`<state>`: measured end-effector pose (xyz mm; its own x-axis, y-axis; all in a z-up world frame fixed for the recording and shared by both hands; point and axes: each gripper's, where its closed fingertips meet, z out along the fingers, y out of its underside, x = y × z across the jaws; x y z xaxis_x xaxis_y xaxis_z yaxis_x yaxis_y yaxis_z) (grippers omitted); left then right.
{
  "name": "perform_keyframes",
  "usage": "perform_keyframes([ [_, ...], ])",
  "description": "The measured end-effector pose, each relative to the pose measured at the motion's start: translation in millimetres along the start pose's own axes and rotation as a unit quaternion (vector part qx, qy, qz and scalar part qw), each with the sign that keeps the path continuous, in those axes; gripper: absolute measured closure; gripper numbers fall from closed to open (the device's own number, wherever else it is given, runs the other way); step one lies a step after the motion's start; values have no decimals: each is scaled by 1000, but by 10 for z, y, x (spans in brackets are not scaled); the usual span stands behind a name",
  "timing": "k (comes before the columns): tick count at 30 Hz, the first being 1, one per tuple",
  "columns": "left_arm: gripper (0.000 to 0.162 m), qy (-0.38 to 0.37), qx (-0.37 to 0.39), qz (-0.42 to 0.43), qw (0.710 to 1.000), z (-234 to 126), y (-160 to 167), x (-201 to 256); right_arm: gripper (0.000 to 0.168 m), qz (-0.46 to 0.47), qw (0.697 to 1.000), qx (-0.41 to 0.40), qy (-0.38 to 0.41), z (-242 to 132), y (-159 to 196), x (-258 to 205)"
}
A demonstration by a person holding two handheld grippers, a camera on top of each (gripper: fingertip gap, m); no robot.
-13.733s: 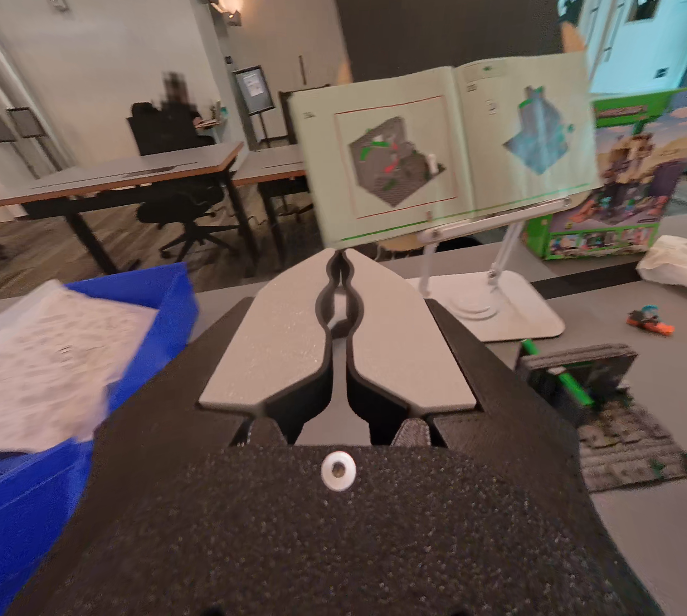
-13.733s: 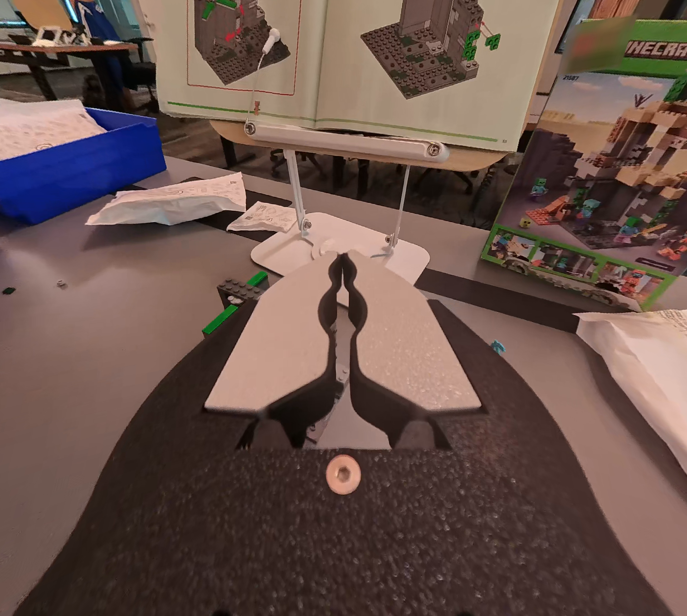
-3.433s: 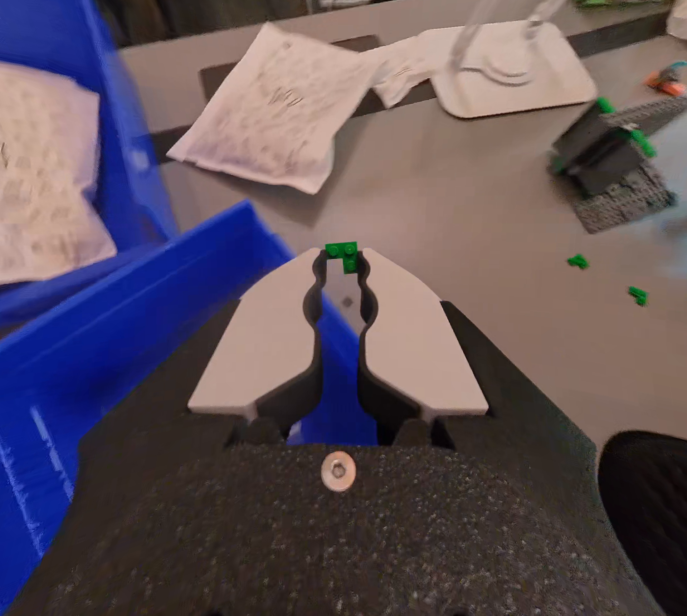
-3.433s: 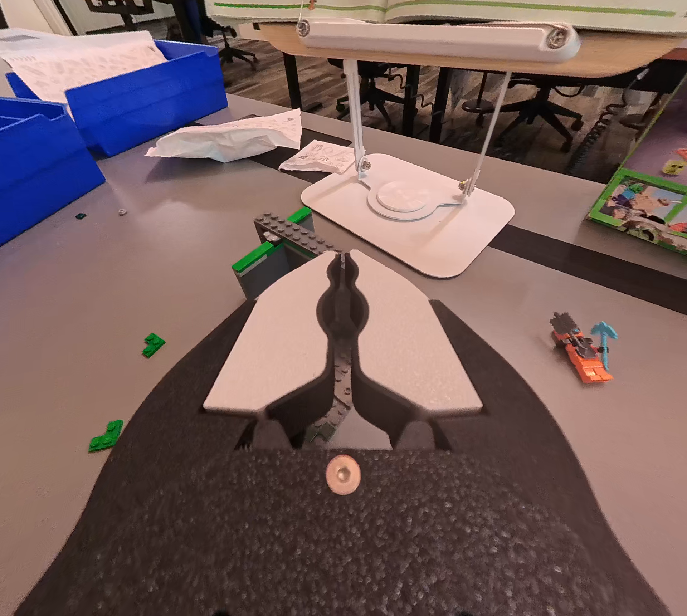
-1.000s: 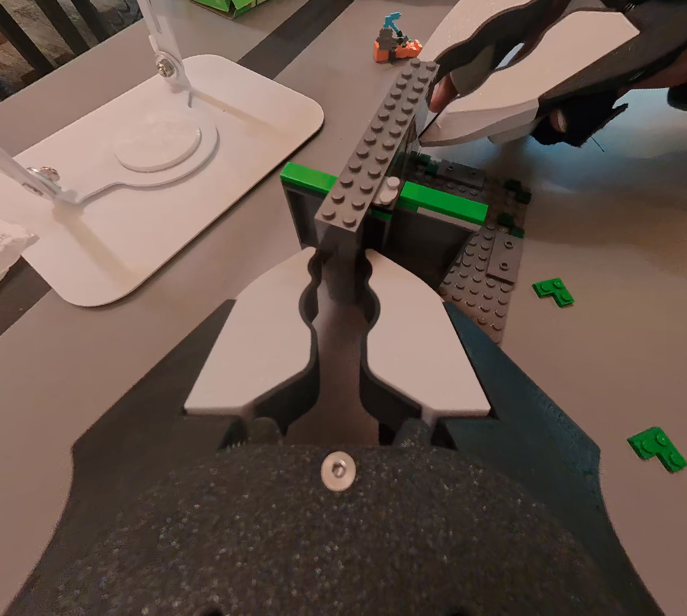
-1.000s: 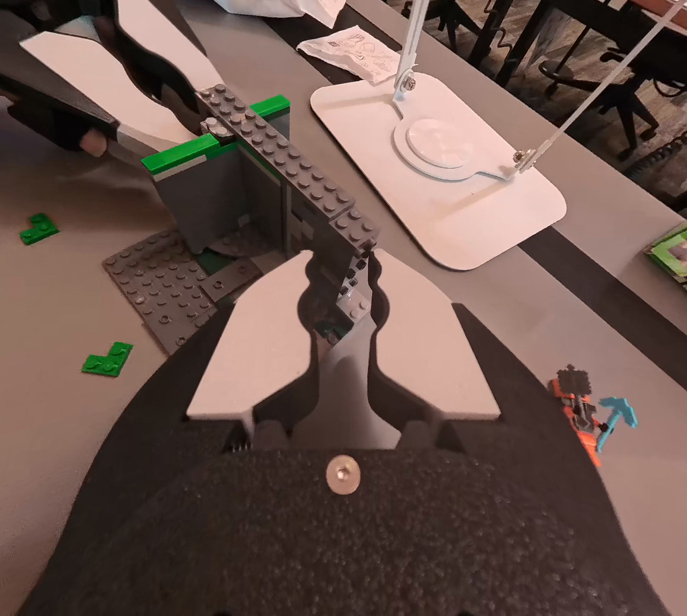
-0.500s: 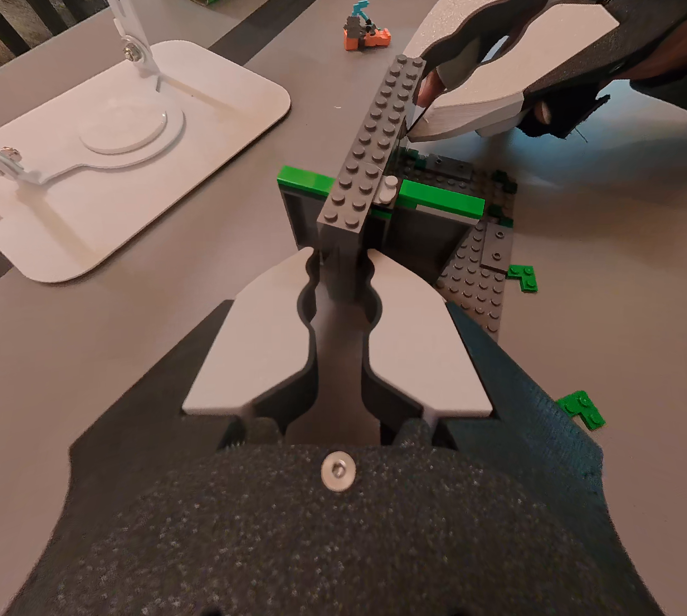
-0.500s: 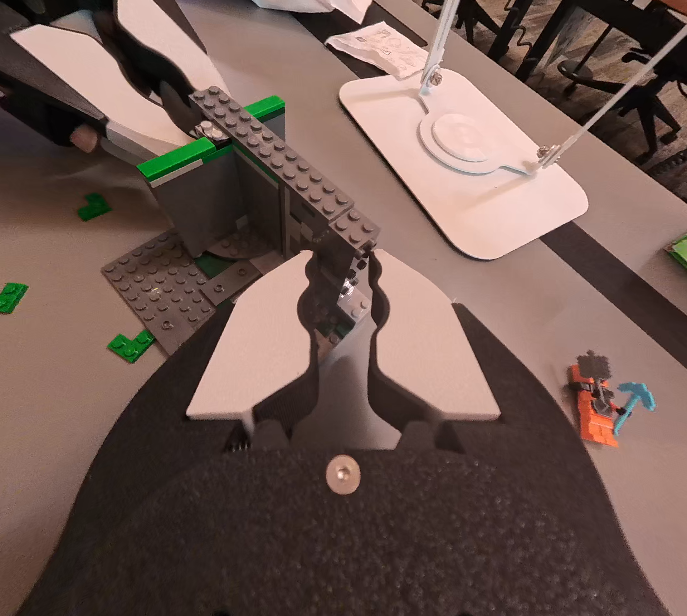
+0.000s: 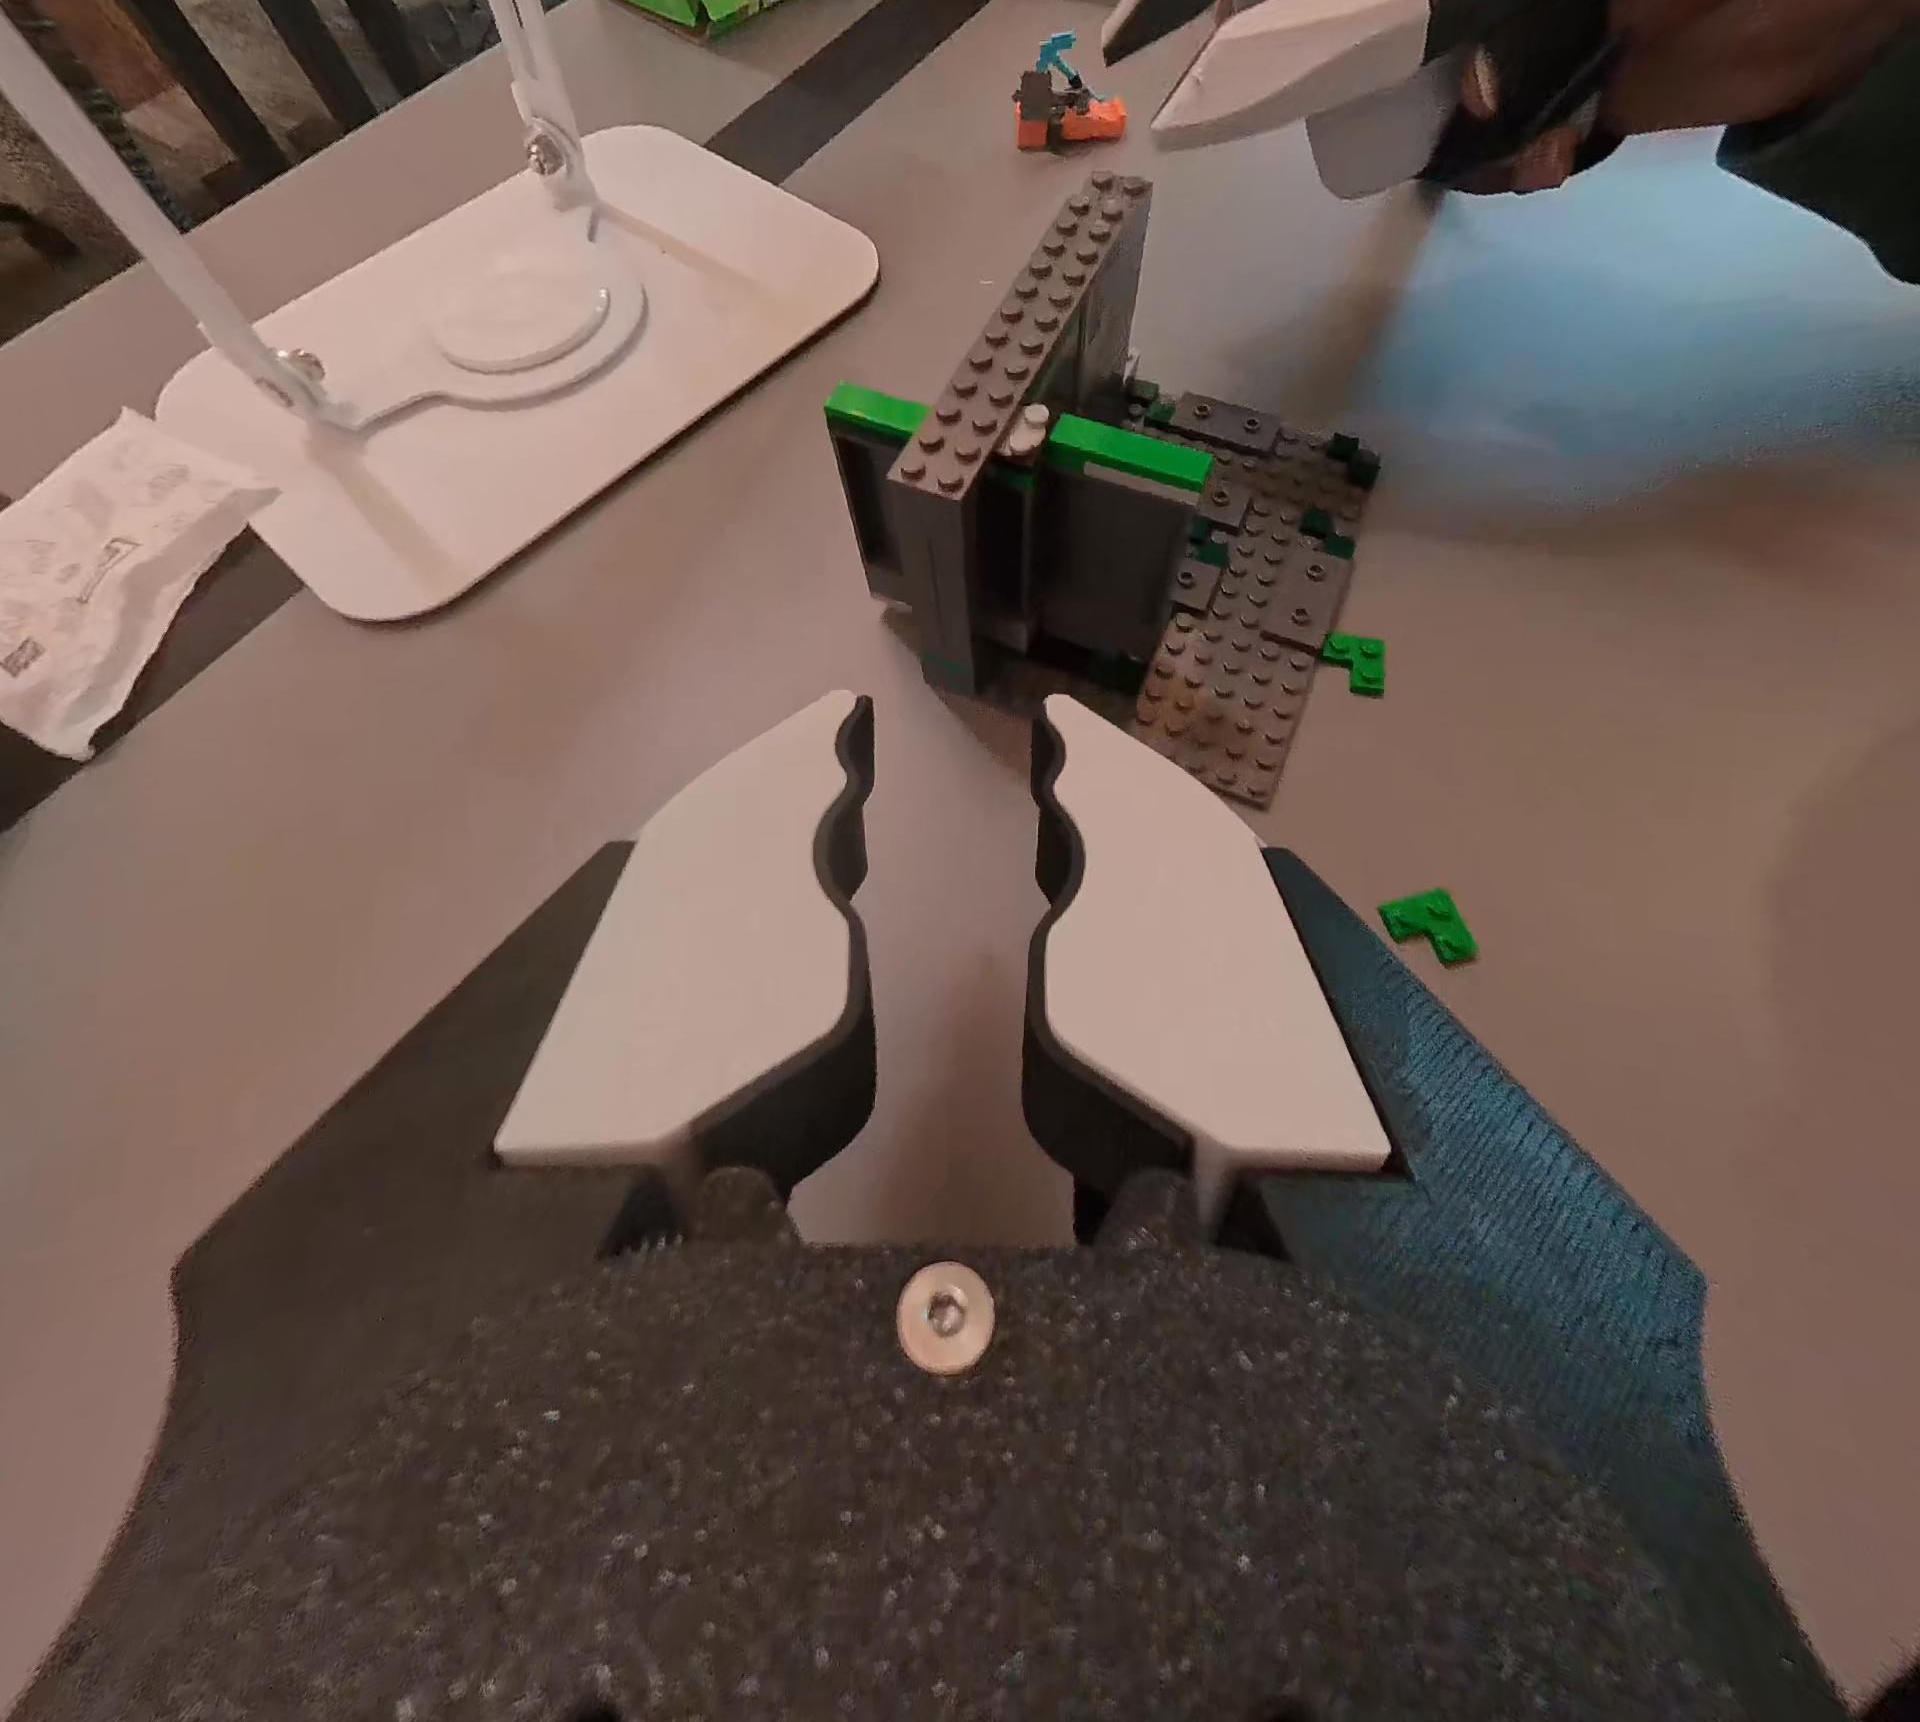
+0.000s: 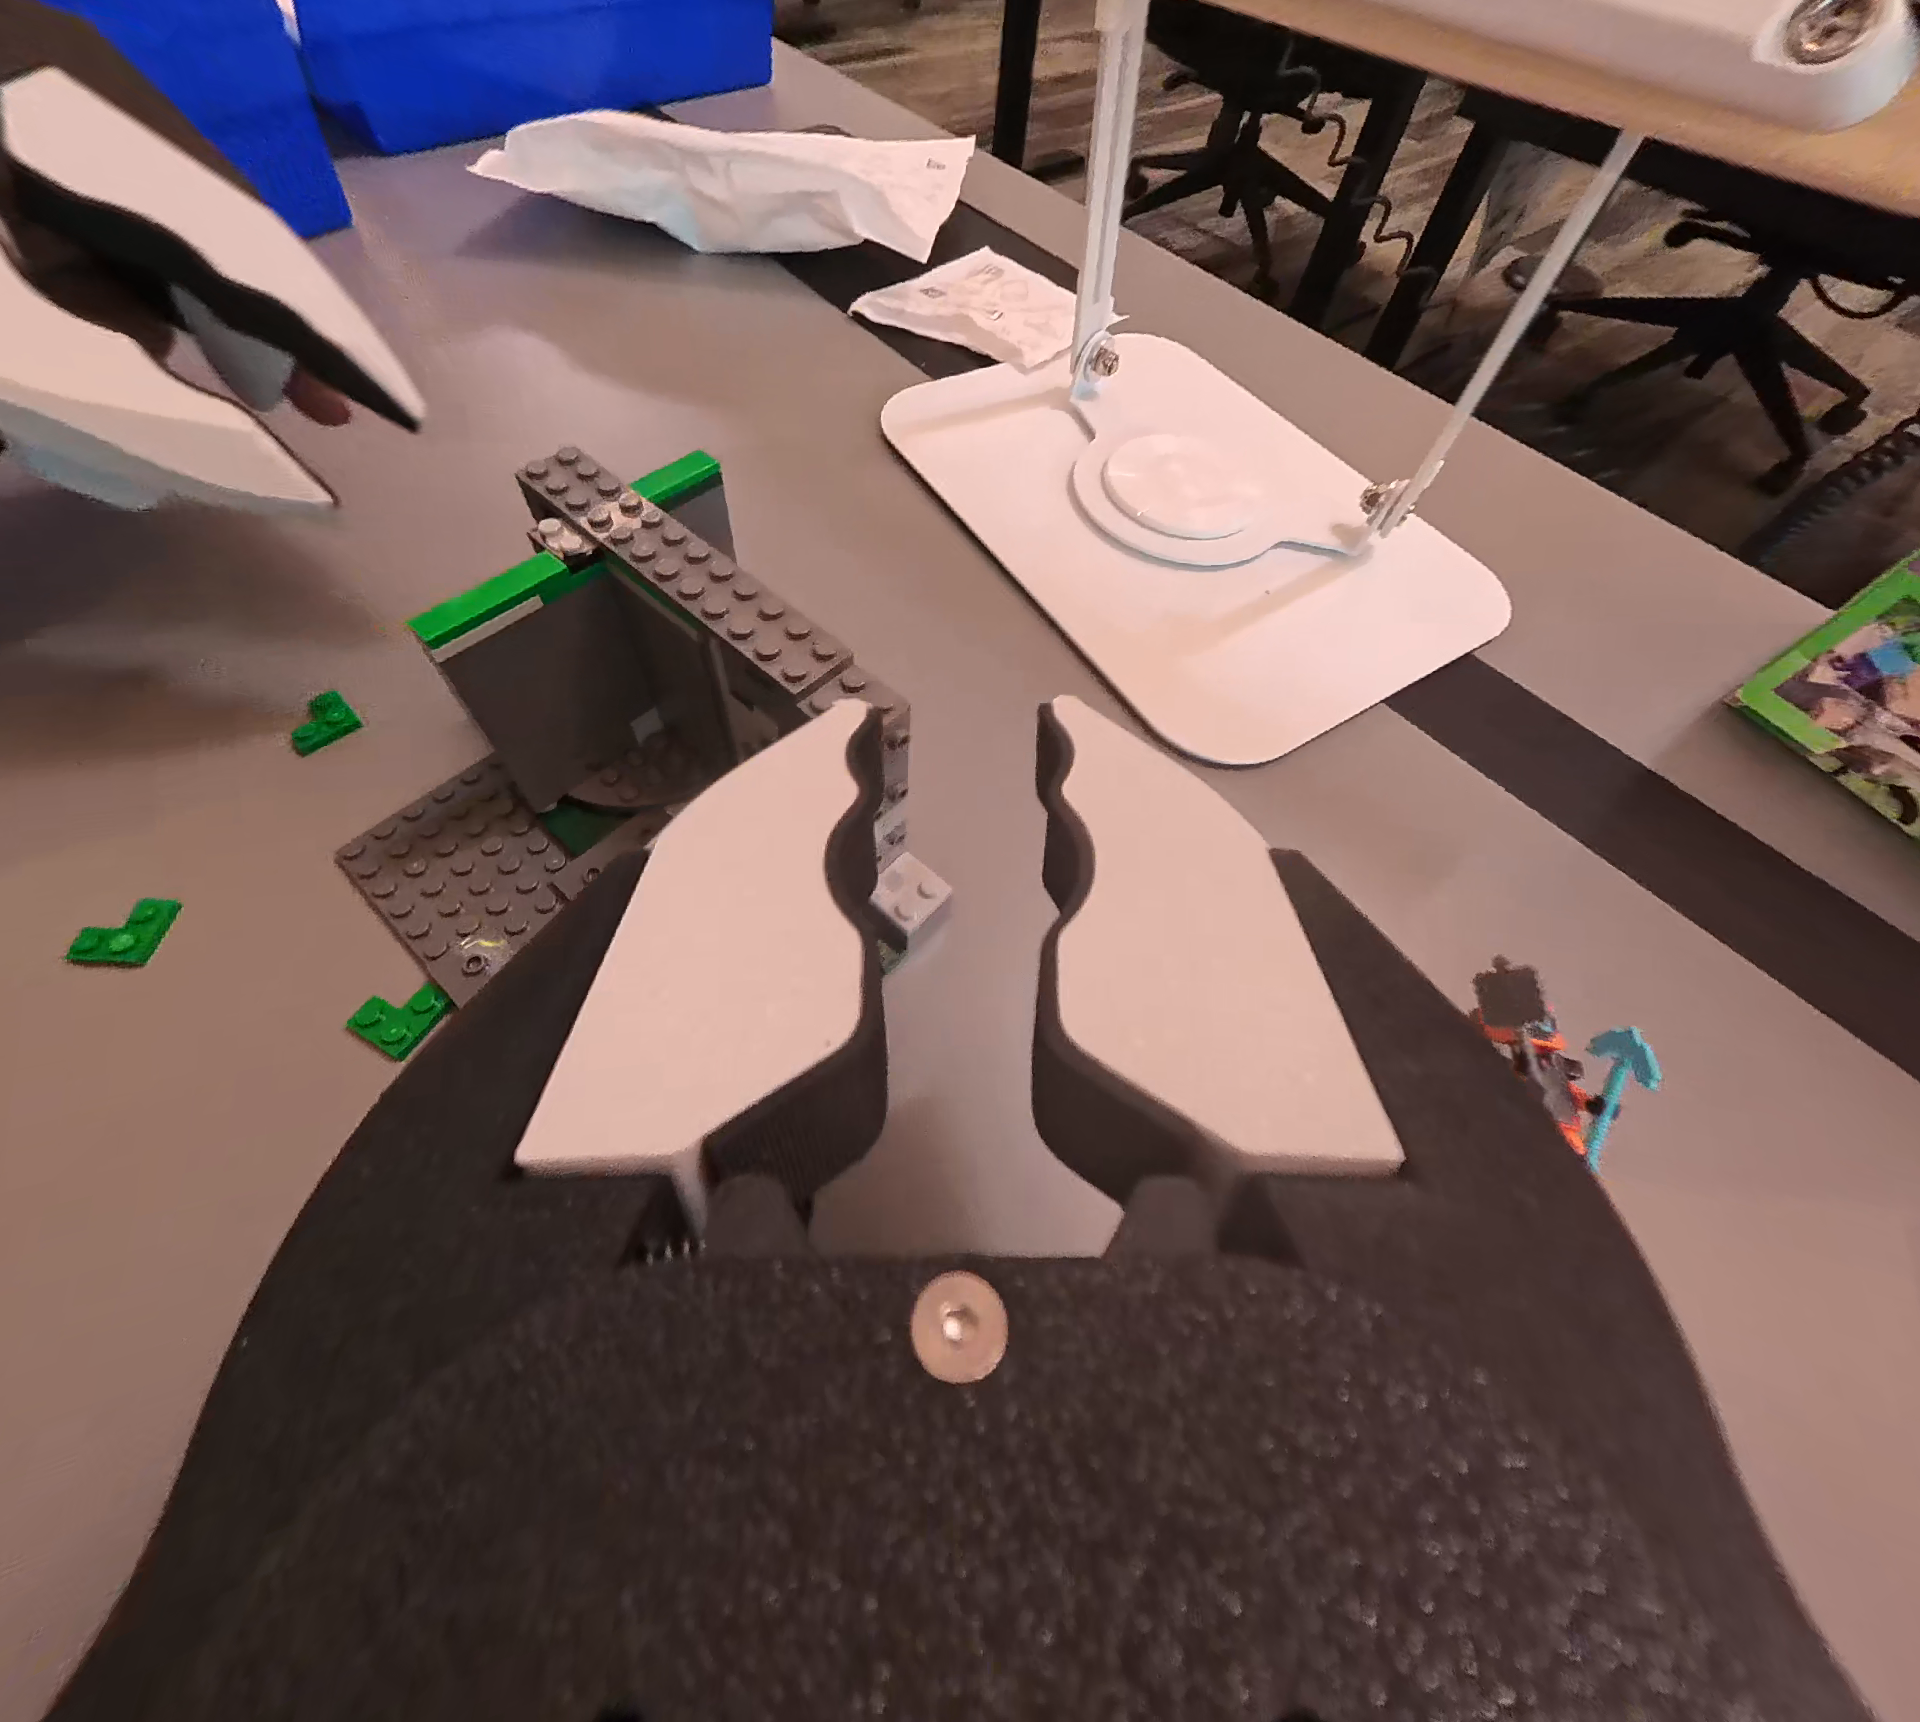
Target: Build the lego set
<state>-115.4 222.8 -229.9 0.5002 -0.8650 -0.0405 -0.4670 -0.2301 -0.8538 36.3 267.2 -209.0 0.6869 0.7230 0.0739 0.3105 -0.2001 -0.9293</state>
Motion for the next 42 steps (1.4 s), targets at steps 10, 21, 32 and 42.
perform_keyframes([
  [10, 136, -59, 52, -53, 996, -217, -79, 84, 141, 8, 1000, 30, 6, -81, -229, -26],
  [21, 139, 8, -39, 4, 999, 160, 125, 310, 143, -60, 997, 30, -42, -443, -631, -359],
  [32, 142, -53, -12, 34, 998, 199, 221, 220, 139, -19, 979, -186, -83, -263, 658, -1204],
  [42, 146, -103, 39, 25, 994, 136, 24, 131, 138, 20, 968, -250, -3, -107, 809, -1268],
])
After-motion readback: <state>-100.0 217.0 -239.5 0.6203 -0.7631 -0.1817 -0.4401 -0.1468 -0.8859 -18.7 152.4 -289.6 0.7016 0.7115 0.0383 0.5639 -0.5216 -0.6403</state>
